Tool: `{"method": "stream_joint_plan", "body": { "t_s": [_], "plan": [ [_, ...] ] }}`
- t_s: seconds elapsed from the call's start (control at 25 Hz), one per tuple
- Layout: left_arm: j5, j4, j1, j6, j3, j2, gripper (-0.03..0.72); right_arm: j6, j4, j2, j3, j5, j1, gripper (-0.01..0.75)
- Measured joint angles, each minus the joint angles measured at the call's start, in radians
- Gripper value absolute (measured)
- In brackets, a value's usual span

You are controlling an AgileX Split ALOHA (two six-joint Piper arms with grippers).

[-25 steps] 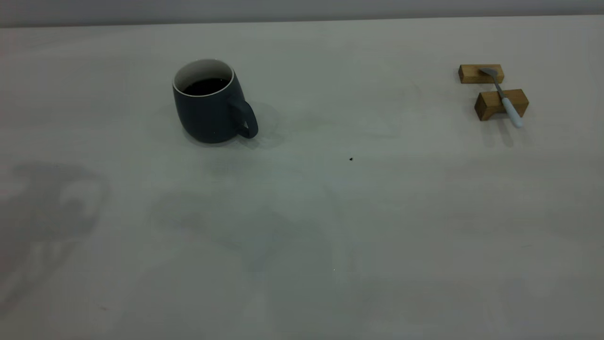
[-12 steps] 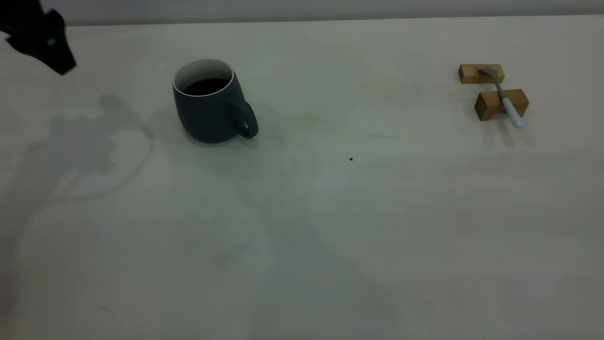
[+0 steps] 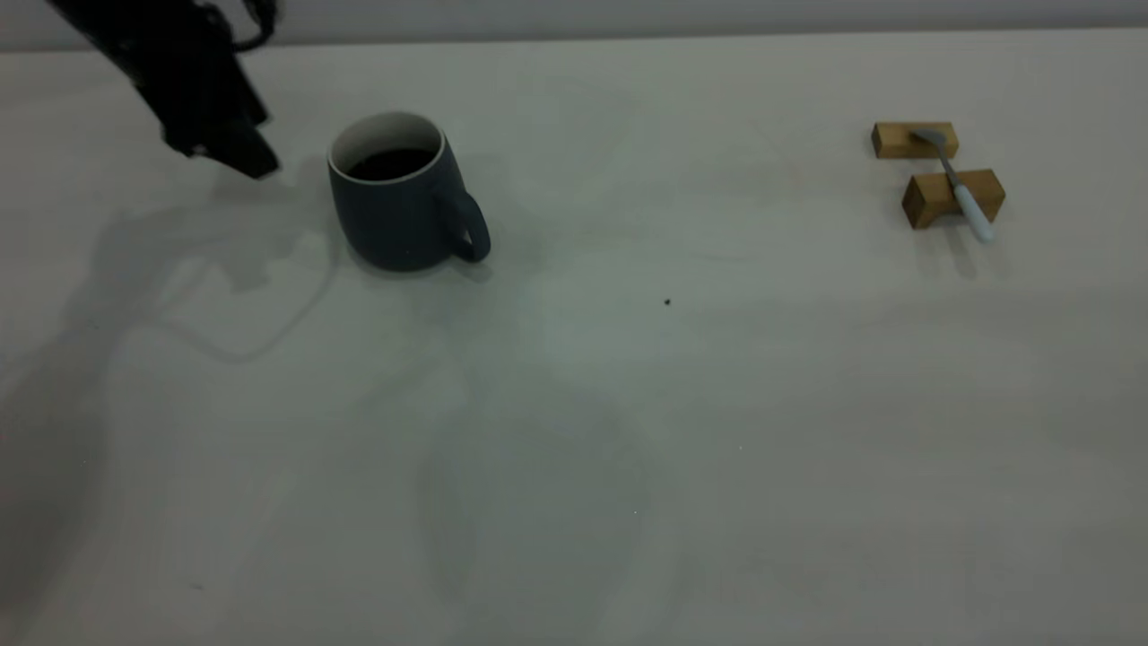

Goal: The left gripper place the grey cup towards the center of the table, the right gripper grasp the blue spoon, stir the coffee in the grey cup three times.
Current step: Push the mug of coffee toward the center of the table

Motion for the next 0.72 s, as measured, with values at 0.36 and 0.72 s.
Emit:
{"method": "stream_joint_plan", "body": {
  "t_s": [0.36,0.72],
  "plan": [
    [0.057,-0.094,-0.044,0.19,-0.021,0.061,0.585,0.0,0.0,0.0,0.0,0.0,0.0,0.238],
    [-0.004,-0.142,-0.165,0.184,-0.023,0.081,0.585,0.0,0.0,0.0,0.0,0.0,0.0,0.238]
  ]
}}
